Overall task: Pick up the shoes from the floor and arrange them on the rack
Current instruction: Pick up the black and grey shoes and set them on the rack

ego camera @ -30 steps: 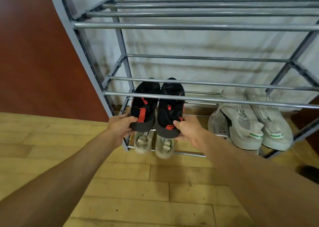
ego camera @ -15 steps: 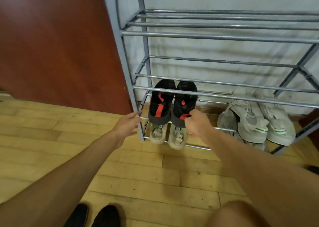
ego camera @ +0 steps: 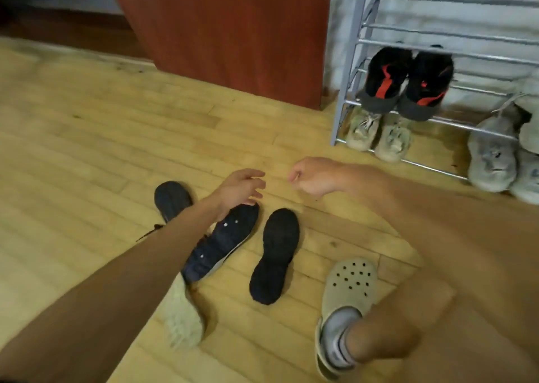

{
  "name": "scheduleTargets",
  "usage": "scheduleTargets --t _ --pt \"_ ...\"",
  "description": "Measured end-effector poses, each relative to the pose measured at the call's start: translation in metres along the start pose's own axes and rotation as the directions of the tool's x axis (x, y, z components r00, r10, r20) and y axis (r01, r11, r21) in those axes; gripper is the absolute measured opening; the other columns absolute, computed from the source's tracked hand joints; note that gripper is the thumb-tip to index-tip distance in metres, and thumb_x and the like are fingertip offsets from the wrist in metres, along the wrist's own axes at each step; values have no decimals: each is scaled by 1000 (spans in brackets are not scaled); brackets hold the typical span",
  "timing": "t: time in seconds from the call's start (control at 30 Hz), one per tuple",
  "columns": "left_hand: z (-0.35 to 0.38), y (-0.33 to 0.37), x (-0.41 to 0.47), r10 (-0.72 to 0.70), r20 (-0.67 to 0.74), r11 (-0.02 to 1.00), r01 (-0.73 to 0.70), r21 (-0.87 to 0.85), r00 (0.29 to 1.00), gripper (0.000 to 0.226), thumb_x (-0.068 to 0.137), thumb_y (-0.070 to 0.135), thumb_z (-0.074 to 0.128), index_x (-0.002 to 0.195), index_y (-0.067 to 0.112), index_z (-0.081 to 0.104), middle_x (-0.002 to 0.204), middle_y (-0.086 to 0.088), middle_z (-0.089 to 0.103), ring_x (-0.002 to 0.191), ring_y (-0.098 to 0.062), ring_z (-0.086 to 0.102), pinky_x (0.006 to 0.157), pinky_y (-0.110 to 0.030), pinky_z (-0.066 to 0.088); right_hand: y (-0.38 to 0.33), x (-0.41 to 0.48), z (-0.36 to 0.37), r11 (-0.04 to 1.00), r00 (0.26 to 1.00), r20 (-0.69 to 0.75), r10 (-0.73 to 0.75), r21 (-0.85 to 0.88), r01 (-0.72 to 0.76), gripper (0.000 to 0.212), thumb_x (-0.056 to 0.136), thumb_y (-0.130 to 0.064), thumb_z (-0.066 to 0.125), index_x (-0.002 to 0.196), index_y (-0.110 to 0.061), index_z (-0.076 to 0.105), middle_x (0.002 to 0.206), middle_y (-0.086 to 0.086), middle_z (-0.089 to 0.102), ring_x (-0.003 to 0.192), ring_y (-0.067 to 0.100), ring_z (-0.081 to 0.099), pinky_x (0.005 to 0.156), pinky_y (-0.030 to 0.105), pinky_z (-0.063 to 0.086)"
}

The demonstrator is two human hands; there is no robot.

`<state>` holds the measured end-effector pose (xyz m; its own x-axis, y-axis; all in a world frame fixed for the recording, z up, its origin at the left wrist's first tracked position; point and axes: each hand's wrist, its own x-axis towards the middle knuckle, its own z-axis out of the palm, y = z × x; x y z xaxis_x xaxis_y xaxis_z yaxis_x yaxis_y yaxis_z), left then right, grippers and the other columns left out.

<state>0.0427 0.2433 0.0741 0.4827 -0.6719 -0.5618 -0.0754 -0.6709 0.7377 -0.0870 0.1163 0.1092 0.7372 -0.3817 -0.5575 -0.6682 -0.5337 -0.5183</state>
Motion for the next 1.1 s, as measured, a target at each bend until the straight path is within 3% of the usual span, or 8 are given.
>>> scheduleTargets --t 0.17,0.27,0.37,0.5,0.7,0.87,1.0,1.1 --pt "-12 -88 -38 -141 -58 990 141 -3 988 34 96 12 51 129 7 54 97 -7 61 74 -12 59 68 -21 48 -9 -11 67 995 999 30 -10 103 7 33 96 -20 46 127 -16 57 122 4 59 105 24 62 83 33 56" --pt "-6 -134 -55 -237 -137 970 226 -89 962 36 94 10 52 129 2 55 89 -6 60 65 -7 61 63 -20 48 -10 -19 93 999 995 91 -38 -16 40 38 96 -20 48 134 -16 53 135 6 56 120 22 55 99 32 47" --pt "6 -172 -71 -314 -111 949 309 -61 943 37 93 15 55 129 7 55 114 -9 60 92 -20 60 83 -31 47 -9 -25 95 995 993 107 -53 -73 61 39 97 -21 46 135 -17 53 137 4 54 124 21 51 103 32 42" --pt "25 -189 -64 -342 -77 940 342 -17 937 37 90 19 59 126 11 57 124 -11 60 103 -24 60 92 -34 48 2 -29 91 995 995 97 -34 -87 43 37 96 -21 46 132 -15 56 134 3 57 121 20 53 97 28 42" --pt "90 -185 -33 -295 9 922 282 264 956 81 80 38 70 145 15 29 142 -11 36 125 -27 45 99 -38 46 20 -26 92 994 992 117 54 -105 -41 40 93 -13 45 128 7 50 134 28 50 121 45 50 99 53 45" --pt "133 -192 -29 -163 -178 814 234 531 970 93 72 32 79 141 7 22 137 -15 32 126 -32 40 100 -43 46 37 -26 80 995 991 114 73 -74 -65 36 93 -19 46 122 1 57 130 24 58 116 43 56 95 51 49" --pt "118 -198 -25 -163 -137 890 205 408 977 88 66 35 81 135 13 31 130 -9 40 117 -29 50 89 -37 52 44 -27 71 995 991 103 91 -58 -85 30 95 -23 48 118 -11 62 124 16 63 110 33 63 90 38 53" --pt "96 -200 -29 -256 36 966 257 -17 966 71 75 28 77 133 11 39 123 -9 55 105 -27 62 79 -31 55 43 -28 68 995 989 116 92 -55 -86 30 97 -21 46 122 -14 61 116 13 66 101 30 66 73 29 53"
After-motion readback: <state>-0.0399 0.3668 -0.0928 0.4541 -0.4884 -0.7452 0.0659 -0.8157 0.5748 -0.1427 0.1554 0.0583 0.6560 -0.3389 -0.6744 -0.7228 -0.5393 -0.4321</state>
